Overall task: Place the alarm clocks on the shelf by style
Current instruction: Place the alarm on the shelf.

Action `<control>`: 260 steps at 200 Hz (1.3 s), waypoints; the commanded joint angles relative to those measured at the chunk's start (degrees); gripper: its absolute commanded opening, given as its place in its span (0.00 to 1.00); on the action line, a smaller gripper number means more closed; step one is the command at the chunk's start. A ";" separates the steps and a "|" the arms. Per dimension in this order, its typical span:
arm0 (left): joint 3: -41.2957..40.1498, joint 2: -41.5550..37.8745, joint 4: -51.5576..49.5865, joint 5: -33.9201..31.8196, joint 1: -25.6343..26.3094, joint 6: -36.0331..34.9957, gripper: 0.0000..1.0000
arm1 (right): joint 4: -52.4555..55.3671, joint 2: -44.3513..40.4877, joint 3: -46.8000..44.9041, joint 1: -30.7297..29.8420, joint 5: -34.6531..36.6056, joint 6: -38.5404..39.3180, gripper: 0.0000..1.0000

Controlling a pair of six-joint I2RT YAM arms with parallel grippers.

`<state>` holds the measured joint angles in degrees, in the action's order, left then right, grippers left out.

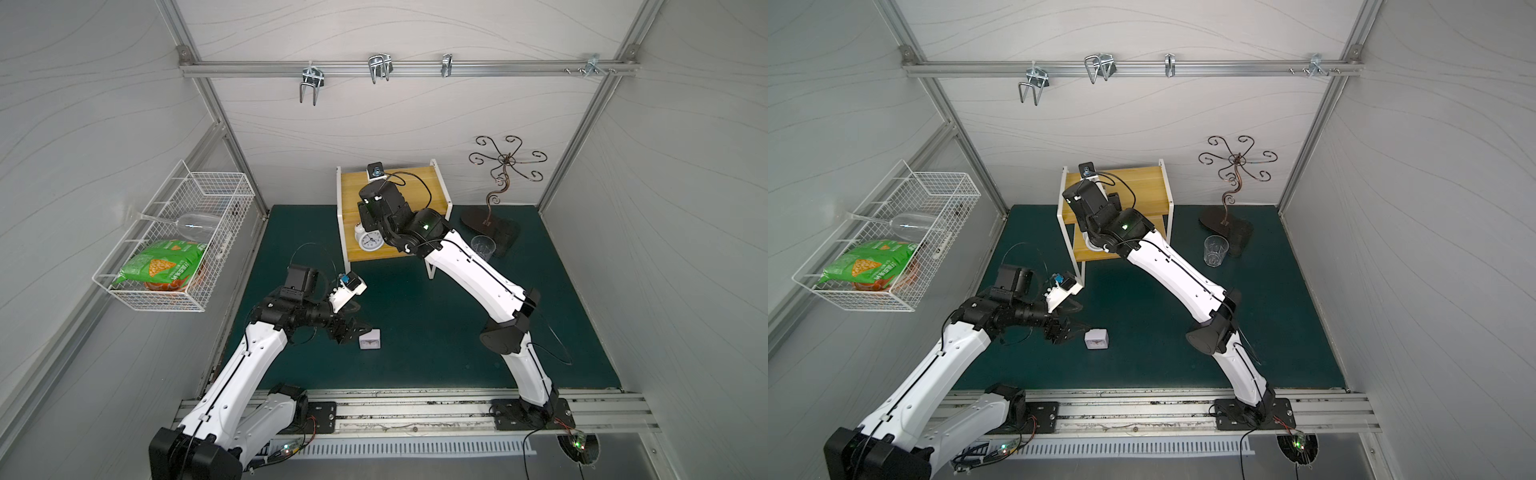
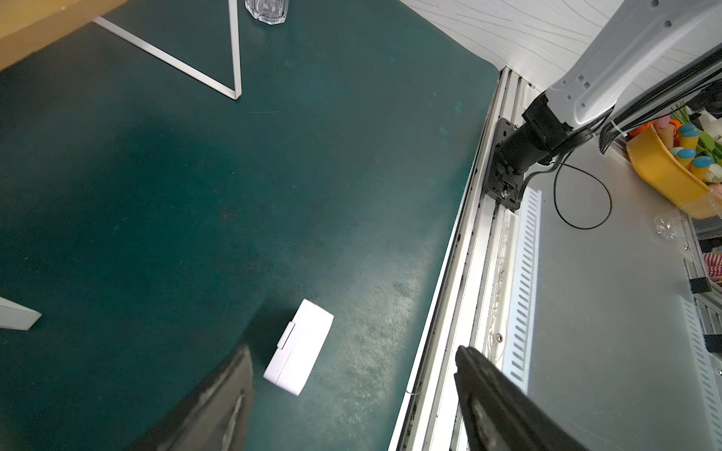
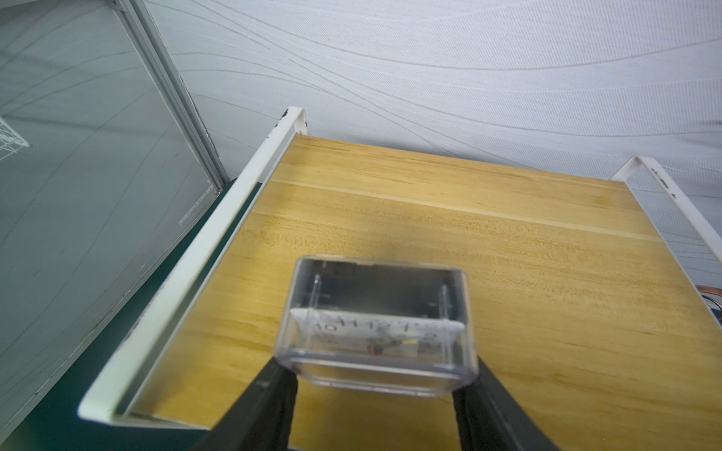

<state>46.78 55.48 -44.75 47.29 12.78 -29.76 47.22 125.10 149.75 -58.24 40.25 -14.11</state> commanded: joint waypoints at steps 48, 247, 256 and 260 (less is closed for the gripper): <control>-0.29 -0.02 1.01 1.32 -0.21 0.05 0.83 | -0.34 0.54 1.33 0.76 0.51 -1.75 0.61; -0.31 -0.55 1.05 0.44 -0.19 -0.21 0.83 | -1.93 -13.00 -12.90 -2.52 -0.96 -1.74 0.99; -0.30 -0.63 1.15 0.44 -0.21 -0.20 0.83 | -2.37 -15.05 -15.46 -2.90 -0.95 -1.88 0.99; -0.29 -0.64 1.13 0.36 -0.21 -0.13 0.83 | -2.40 -15.89 -16.68 -3.06 -1.01 -2.04 0.99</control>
<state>46.68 55.48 -44.75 47.27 12.78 -29.78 46.63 116.27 137.40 -59.86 39.35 -15.20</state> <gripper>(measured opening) 0.827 0.989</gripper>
